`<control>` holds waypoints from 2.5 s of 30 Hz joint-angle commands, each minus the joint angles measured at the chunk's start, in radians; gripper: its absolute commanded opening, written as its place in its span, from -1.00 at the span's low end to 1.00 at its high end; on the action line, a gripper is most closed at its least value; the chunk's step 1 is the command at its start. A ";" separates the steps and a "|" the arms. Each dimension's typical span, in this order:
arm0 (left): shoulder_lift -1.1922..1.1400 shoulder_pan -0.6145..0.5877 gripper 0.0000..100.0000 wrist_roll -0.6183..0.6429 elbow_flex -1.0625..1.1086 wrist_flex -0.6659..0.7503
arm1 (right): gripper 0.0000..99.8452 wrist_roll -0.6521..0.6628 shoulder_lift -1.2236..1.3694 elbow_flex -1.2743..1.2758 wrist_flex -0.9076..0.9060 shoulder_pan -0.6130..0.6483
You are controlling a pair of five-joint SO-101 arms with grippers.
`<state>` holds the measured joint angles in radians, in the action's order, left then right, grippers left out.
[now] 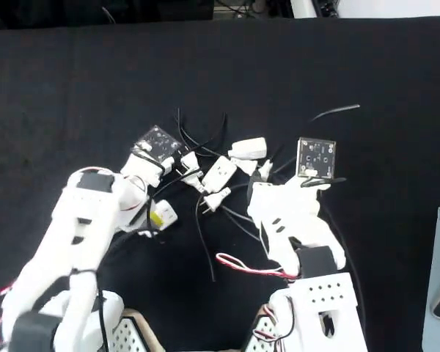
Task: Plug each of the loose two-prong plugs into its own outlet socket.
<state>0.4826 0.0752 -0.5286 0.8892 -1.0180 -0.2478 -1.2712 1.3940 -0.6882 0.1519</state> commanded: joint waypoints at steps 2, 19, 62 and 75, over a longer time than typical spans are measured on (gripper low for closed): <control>0.207 -0.048 -0.40 0.014 -0.010 -0.078 | -0.98 0.026 -0.012 -0.030 0.015 0.029; 0.267 -0.039 -0.40 0.015 0.099 -0.069 | -0.98 0.046 -0.012 -0.007 0.012 0.158; 0.341 0.059 -0.39 0.058 0.096 -0.120 | -0.98 0.041 -0.012 0.002 0.012 0.158; -0.002 -0.044 -0.38 0.104 0.114 0.238 | -0.98 0.044 -0.012 0.015 0.017 0.158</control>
<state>0.6191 0.0921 -0.4273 1.0932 -0.8401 -0.2079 -1.2712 1.4185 -0.6882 0.2977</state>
